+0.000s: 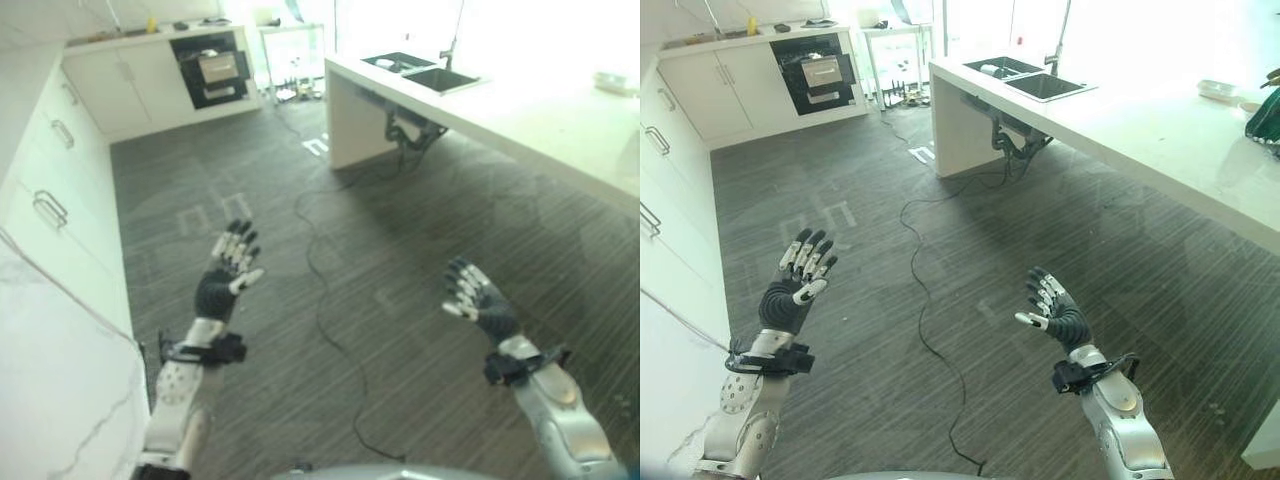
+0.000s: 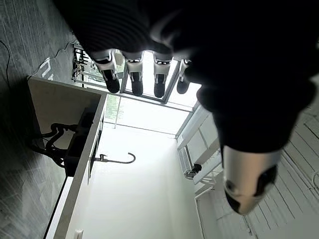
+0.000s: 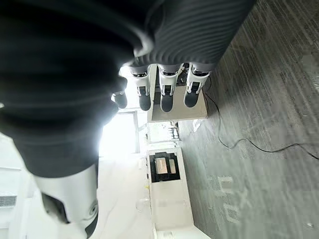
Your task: Place the dishes in the dishwasher.
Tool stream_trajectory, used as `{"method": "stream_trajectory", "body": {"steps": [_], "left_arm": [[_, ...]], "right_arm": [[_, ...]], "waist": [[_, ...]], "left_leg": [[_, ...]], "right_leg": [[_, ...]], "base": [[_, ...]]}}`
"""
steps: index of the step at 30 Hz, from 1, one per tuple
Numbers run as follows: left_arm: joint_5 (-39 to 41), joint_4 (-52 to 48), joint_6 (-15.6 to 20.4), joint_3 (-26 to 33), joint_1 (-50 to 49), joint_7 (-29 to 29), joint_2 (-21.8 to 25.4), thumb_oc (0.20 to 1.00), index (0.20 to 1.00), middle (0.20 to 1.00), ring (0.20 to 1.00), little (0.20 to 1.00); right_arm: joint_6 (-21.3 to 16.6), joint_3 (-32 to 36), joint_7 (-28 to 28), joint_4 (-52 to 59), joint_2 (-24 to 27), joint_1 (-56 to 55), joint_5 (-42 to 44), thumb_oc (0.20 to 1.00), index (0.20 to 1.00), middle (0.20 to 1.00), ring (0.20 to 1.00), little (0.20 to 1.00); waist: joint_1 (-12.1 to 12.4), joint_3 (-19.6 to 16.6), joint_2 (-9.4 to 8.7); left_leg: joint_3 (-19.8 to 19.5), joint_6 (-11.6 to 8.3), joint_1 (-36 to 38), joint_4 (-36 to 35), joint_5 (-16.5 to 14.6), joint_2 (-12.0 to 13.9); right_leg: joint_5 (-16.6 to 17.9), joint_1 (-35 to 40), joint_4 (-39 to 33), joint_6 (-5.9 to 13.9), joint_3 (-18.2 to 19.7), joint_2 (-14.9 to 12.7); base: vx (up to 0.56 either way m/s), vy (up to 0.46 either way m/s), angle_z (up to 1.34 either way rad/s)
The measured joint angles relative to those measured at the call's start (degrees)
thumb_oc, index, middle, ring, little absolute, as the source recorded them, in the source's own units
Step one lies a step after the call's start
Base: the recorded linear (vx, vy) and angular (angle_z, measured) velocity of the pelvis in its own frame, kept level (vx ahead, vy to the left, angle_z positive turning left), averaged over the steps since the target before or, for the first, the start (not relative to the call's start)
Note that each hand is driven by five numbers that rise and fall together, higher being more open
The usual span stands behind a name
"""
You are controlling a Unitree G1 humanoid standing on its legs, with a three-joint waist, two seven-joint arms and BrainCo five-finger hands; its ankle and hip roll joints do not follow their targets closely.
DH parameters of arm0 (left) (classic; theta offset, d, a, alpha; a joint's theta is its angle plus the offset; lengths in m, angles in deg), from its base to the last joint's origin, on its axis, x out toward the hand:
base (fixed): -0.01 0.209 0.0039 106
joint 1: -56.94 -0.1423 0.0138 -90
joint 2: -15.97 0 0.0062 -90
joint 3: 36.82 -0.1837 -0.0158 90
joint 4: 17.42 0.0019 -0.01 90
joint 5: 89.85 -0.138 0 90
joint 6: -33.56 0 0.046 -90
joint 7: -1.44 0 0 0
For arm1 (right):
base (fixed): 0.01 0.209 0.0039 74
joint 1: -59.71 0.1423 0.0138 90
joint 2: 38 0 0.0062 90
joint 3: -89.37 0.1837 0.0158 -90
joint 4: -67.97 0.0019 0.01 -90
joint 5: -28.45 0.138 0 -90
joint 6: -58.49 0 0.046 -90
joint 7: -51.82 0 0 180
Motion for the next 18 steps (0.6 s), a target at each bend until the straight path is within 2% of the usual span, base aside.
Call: {"method": "stream_trajectory", "body": {"steps": [1,2,3,4,5,6,7,8,9,12,13,14,15,16,17,18], "left_arm": [[-0.01,0.06,0.09,0.04,-0.04,-0.04,0.16,1.000,1.000,1.000,1.000,1.000],[-0.06,0.33,0.41,-0.16,-0.12,-0.25,-0.26,1.000,1.000,1.000,1.000,1.000],[-0.23,1.15,1.12,-0.46,-1.40,-0.90,-0.92,1.000,1.000,1.000,1.000,1.000],[-0.25,2.25,1.21,-0.57,-1.91,-1.13,-1.06,1.000,1.000,1.000,1.000,1.000],[-0.25,3.12,1.35,-0.44,-1.92,-1.01,-0.94,1.000,1.000,1.000,1.000,1.000],[-0.24,4.04,1.65,-0.34,-1.63,-0.88,-0.80,1.000,1.000,1.000,1.000,1.000],[-0.22,4.83,1.73,-0.20,-1.20,-0.42,-0.82,1.000,1.000,1.000,1.000,1.000],[-0.22,5.00,1.89,-0.14,-1.39,0.07,-1.11,1.000,1.000,1.000,1.000,1.000],[-0.23,5.40,3.08,0.92,-1.35,0.08,-3.12,1.000,1.000,1.000,1.000,1.000],[-0.39,5.35,3.28,1.22,-1.07,0.20,-3.49,1.000,1.000,1.000,1.000,1.000],[-0.65,5.22,3.35,1.22,-0.57,0.44,-3.31,1.000,1.000,1.000,1.000,1.000],[-1.54,5.24,3.34,1.29,0.26,0.64,-2.95,1.000,1.000,1.000,1.000,1.000],[-2.58,4.62,3.31,1.46,1.49,0.72,-2.09,1.000,1.000,1.000,1.000,1.000],[-2.60,3.34,3.35,1.51,1.96,0.66,-0.99,1.000,1.000,1.000,1.000,1.000],[-2.60,3.36,3.15,1.48,2.91,0.62,-0.64,1.000,1.000,1.000,1.000,1.000],[-2.61,3.01,2.92,1.54,3.78,0.49,-0.44,1.000,1.000,1.000,1.000,1.000]], "right_arm": [[-0.03,0.26,-0.33,0.04,-0.08,-0.15,0.00,1.000,1.000,1.000,1.000,1.000],[-0.39,1.34,-0.73,-0.21,-0.19,-0.52,0.00,1.000,1.000,1.000,1.000,1.000],[-0.72,2.16,-0.78,-1.67,-0.12,-0.61,0.00,1.000,1.000,1.000,1.000,1.000],[-0.73,2.33,-0.94,-1.82,0.41,-0.44,-0.01,1.000,1.000,1.000,1.000,1.000],[-0.80,2.49,-1.42,-1.91,1.05,0.29,0.00,1.000,1.000,1.000,1.000,1.000],[-0.88,2.69,-1.95,-2.08,1.67,0.59,0.00,1.000,1.000,1.000,1.000,1.000],[-0.78,3.26,-2.70,-2.15,2.32,0.22,0.00,1.000,1.000,1.000,1.000,1.000],[-0.75,3.50,-2.96,-2.21,2.99,-1.43,0.00,1.000,1.000,1.000,1.000,1.000],[-0.67,3.60,-3.84,-2.90,4.21,-2.48,0.00,1.000,1.000,1.000,1.000,1.000],[-0.63,3.37,-4.30,-2.13,4.66,-2.47,0.14,1.000,1.000,1.000,1.000,1.000],[-0.63,3.43,-4.52,-0.96,4.61,-2.46,0.24,1.000,1.000,1.000,1.000,1.000],[-0.60,3.08,-4.43,-0.82,3.84,-2.04,0.27,1.000,1.000,1.000,1.000,1.000],[-0.59,1.77,-4.35,-0.66,2.94,-1.13,0.31,1.000,1.000,1.000,1.000,1.000],[-0.61,0.71,-4.00,0.09,2.32,-0.25,0.36,1.000,1.000,1.000,1.000,1.000],[-0.62,0.66,-3.28,1.08,0.86,0.15,0.31,1.000,1.000,1.000,1.000,1.000],[-0.58,0.74,-2.43,3.03,-0.54,0.39,0.22,1.000,1.000,1.000,1.000,1.000]], "waist": [[0.25,1.21,-1.70],[0.34,2.64,-2.10],[1.49,3.13,-2.10],[1.95,3.21,-0.79],[2.73,3.92,1.36],[2.66,4.49,3.14],[2.56,5.62,4.61],[2.33,5.90,5.24],[2.77,6.33,4.53],[2.68,6.81,3.17],[2.64,6.80,3.18],[3.50,6.85,2.26],[5.89,6.52,0.26],[6.82,6.12,-1.37],[6.95,5.94,-1.80],[7.19,5.85,-1.59]], "left_leg": [[0.03,-2.65,-5.90,9.80,1.98,0.71],[0.27,-2.87,-10.31,16.34,2.60,1.75],[1.76,-1.08,-12.67,12.93,-0.06,2.11],[3.47,-0.77,-11.54,3.65,-0.33,2.14],[4.68,-0.84,-9.81,-6.35,-0.23,2.38],[4.84,-0.94,-8.29,-11.97,0.14,2.99],[3.99,-2.01,-7.16,-13.49,0.79,3.83],[1.27,-2.92,-6.51,-13.49,1.34,4.42],[0.07,-3.05,-6.53,-13.46,1.46,5.21],[8.02,-2.53,-2.48,-13.13,1.47,6.90],[7.95,-2.47,-0.66,-13.17,1.47,5.92],[6.97,-0.71,0.00,-13.45,3.00,4.72],[4.78,0.76,1.75,-13.48,3.65,1.03],[4.17,3.35,3.24,-13.48,5.02,-1.14],[4.26,6.63,4.08,-13.43,4.83,-2.40],[3.90,8.01,4.76,-13.08,4.05,-3.30]], "right_leg": [[-1.66,-2.39,3.77,-1.53,0.16,-1.12],[-1.71,-1.98,3.77,-1.94,-0.11,-0.87],[-1.44,-2.08,2.88,-1.37,0.48,-0.32],[-1.34,-1.87,1.08,-1.18,0.49,0.29],[-0.98,-0.73,-0.94,-0.63,0.46,1.14],[-0.36,0.18,-2.22,0.15,0.35,2.12],[0.68,1.45,-2.87,0.17,0.74,3.03],[0.59,2.38,-3.04,0.04,1.64,3.71],[0.43,3.11,-3.56,-0.25,3.08,3.77],[0.01,6.54,-4.85,-0.87,3.09,3.72],[-0.46,8.68,-5.62,-0.68,3.49,3.65],[-1.37,9.40,-5.53,0.18,4.18,2.58],[-2.02,10.32,-4.87,2.21,5.69,-0.42],[-3.44,11.15,-3.44,3.79,5.51,-2.79],[-3.77,10.53,-0.50,4.33,4.30,-3.93],[-3.60,8.13,5.56,4.88,2.89,-4.56]], "base": [[0.25,0.029,0.45],[0.31,0.107,0.18],[0.41,0.235,-0.12],[0.36,0.210,-0.47],[0.47,0.276,-0.53],[0.38,0.191,-0.51],[0.45,0.235,-0.32],[0.56,0.314,-0.53],[0.56,0.334,-0.52],[0.41,0.272,-0.33],[0.39,0.297,-0.18],[0.32,0.270,-0.45],[0.27,0.281,-0.54],[0.26,0.318,-0.38],[0.24,0.327,0.05],[0.24,0.357,0.35]]}}
